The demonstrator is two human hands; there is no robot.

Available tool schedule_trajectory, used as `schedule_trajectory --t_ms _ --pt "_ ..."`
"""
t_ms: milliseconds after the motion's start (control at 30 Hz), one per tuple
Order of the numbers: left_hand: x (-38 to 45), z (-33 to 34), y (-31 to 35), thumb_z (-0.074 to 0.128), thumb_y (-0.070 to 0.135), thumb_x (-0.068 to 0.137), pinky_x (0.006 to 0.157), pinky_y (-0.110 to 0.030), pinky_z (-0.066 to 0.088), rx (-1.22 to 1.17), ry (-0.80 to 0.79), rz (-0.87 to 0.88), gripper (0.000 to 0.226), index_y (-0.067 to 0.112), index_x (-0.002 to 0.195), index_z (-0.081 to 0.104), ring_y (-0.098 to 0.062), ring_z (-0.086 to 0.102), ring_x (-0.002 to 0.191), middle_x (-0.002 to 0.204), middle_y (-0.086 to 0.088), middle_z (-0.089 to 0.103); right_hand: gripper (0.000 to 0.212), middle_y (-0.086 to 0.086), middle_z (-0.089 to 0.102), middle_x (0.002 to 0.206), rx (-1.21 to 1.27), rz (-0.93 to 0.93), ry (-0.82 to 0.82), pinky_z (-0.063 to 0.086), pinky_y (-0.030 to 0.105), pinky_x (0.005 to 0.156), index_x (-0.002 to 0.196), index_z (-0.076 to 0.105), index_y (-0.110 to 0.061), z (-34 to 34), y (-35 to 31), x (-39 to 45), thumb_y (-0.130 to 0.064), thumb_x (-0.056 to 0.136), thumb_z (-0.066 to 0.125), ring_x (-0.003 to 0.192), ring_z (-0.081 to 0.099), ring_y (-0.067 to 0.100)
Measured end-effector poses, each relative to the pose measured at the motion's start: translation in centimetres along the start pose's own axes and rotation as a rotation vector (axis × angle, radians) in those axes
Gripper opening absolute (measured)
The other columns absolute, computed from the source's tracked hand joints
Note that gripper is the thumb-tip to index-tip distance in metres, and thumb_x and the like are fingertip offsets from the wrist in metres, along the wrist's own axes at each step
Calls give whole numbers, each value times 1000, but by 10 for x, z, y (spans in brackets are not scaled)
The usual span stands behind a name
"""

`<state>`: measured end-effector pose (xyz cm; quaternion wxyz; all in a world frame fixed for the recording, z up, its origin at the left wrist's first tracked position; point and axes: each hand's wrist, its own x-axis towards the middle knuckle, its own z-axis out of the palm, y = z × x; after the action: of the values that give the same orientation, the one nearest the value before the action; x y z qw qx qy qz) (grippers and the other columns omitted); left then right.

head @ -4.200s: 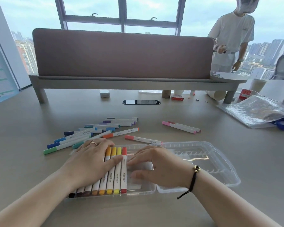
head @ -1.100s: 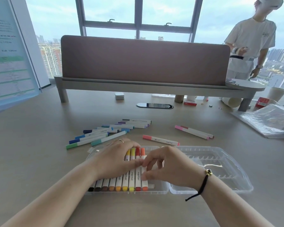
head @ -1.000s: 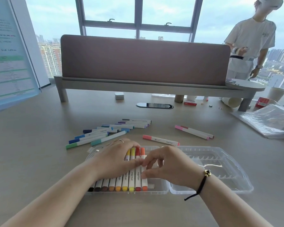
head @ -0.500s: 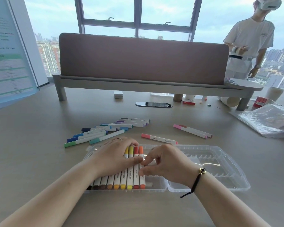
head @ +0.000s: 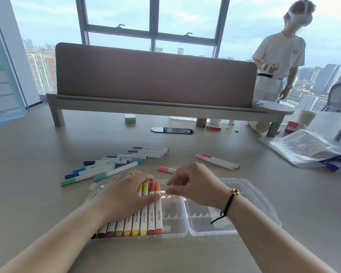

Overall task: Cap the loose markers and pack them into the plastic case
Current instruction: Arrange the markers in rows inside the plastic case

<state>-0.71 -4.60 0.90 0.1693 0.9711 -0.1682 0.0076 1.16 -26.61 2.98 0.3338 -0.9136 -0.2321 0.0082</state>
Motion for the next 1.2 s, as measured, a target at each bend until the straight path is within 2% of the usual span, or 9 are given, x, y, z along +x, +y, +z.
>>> schedule_trajectory --t_ms 167,267,367,500,633,800,933,1100,1200 --pt "-1 1 -1 44 76 85 77 -17 37 -5 19 -16 57 46 134 43 6 48 99 117 26 52 14 -11 69 77 -231 65 133 55 31 72 92 77 -23 -8 18 18 -35 86 72 69 59 5" --pt "-1 1 0 43 77 85 82 -21 39 -27 18 -15 59 45 135 43 4 47 104 121 25 53 26 -9 70 95 -349 100 156 48 27 76 110 73 -23 -6 28 27 -39 91 65 86 59 10" --pt "1 1 -1 41 80 82 90 -24 44 -51 23 -18 65 44 136 44 3 49 108 126 23 54 34 -2 74 104 -375 165 129 52 32 86 118 71 -23 -4 34 38 -41 90 66 101 63 16" --pt "1 2 -2 39 83 80 93 -24 45 -62 16 -5 68 44 135 45 3 50 109 126 22 55 16 -1 75 70 -258 261 70 51 24 54 85 80 -24 -3 37 47 -37 87 71 54 67 11" --pt "2 1 -2 40 82 81 92 -23 44 -58 13 0 68 43 136 45 3 50 109 128 21 55 15 -2 73 64 -234 282 73 44 21 45 78 80 -23 -3 39 51 -36 84 74 41 59 7" --pt "2 1 -2 40 82 81 91 -23 45 -58 4 -5 67 44 136 44 3 50 107 126 22 55 13 -6 71 66 -235 283 76 40 19 48 80 81 -25 -3 40 55 -38 81 78 55 58 9" --pt "2 1 -3 42 80 82 90 -22 45 -56 5 -8 65 45 137 43 3 50 106 126 21 55 19 -8 72 77 -185 260 38 47 21 60 91 80 -24 -10 43 56 -41 81 77 68 62 8" --pt "2 1 -3 43 78 84 77 -15 42 -48 10 -10 60 46 136 43 6 52 97 118 23 55 15 0 74 91 -226 346 346 54 31 77 90 77 -19 -56 78 64 -25 88 64 85 66 21" --pt "1 0 -1 45 75 86 68 -10 34 -46 25 -6 57 45 135 44 8 50 94 117 25 53 15 4 73 97 -307 513 317 56 37 84 91 77 -16 -82 112 59 -18 87 62 93 65 26"
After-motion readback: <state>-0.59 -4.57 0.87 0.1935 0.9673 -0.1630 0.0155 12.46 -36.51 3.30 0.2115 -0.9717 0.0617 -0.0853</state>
